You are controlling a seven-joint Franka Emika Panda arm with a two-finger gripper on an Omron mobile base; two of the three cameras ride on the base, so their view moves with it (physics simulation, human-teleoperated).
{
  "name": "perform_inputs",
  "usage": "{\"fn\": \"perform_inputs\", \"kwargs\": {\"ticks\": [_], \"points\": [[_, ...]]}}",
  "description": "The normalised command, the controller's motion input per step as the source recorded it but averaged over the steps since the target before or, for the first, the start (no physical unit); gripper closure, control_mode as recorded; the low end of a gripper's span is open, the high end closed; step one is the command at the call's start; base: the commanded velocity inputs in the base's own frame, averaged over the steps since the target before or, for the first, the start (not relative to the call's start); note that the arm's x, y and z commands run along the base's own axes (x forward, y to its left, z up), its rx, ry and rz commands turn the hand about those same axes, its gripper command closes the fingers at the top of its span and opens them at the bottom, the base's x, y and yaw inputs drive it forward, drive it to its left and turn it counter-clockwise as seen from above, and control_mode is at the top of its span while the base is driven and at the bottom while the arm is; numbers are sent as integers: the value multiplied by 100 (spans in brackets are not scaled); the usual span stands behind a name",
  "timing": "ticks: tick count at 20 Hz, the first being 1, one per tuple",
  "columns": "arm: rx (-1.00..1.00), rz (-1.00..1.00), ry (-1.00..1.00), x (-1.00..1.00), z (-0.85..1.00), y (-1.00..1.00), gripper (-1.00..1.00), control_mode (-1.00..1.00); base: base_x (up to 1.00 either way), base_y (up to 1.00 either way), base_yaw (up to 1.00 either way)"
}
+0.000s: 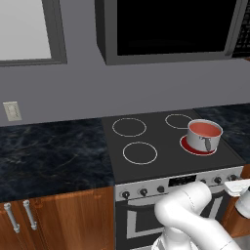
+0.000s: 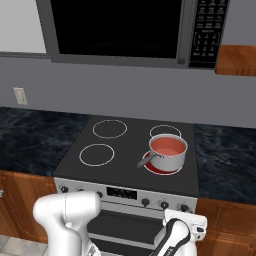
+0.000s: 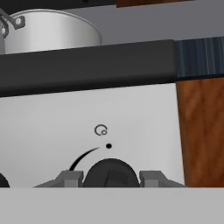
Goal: Wait until the marinara sauce is simmered to a deep red color and then turn off the stove.
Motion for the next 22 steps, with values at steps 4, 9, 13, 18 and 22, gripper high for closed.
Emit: {"fn": "perform_inputs", "kwargs": {"ticks": [4, 9, 13, 18, 22], "points": [[0, 0, 0, 0, 0, 0, 100, -100, 0, 0, 0], [0, 0, 0, 0, 0, 0, 100, -100, 0, 0, 0], [0, 0, 0, 0, 0, 0, 100, -100, 0, 0, 0], [0, 0, 0, 0, 0, 0, 100, -100, 0, 0, 0], [0, 0, 0, 0, 0, 0, 100, -100, 0, 0, 0]]}}
